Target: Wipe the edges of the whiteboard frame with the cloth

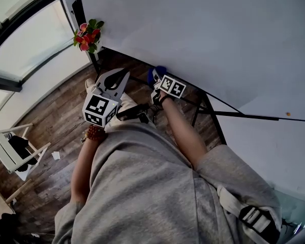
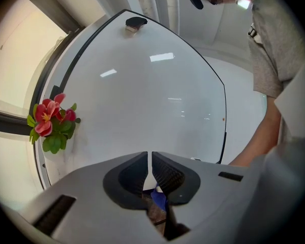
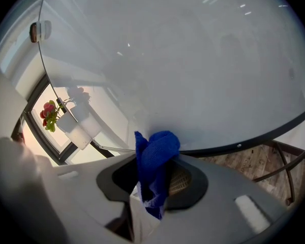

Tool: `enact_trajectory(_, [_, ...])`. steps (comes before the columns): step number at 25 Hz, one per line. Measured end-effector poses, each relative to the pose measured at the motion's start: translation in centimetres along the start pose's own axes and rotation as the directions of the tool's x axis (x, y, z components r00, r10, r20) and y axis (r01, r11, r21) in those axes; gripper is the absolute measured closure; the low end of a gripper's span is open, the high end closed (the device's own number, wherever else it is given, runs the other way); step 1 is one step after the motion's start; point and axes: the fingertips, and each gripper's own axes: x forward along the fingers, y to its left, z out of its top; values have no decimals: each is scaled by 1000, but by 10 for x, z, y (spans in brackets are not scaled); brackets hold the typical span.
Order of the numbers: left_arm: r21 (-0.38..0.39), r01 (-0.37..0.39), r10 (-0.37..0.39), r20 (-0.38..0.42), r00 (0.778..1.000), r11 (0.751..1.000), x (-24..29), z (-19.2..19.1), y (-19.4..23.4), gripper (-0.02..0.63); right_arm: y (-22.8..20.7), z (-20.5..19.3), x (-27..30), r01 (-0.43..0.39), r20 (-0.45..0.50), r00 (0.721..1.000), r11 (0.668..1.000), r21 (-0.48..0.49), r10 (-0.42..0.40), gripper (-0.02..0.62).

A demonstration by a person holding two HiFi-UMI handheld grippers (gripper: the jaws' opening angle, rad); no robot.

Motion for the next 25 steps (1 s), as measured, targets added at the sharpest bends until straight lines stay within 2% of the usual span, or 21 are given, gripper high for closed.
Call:
enact_trajectory(7, [-12, -4, 4, -3, 1000, 1000, 2, -3, -8, 574, 0, 1, -3, -12, 13, 1000, 998, 64, 11, 471])
enact_trajectory(17, [-13, 2, -3, -21, 1000, 1000, 5, -9, -10, 574, 0, 2, -2, -19, 25, 1000, 997, 77, 17, 471])
enact_trajectory(25, [-23, -8, 7, -5, 1000, 1000, 10, -4, 2, 574, 2, 1, -1, -24, 29, 999, 997, 77, 22, 472])
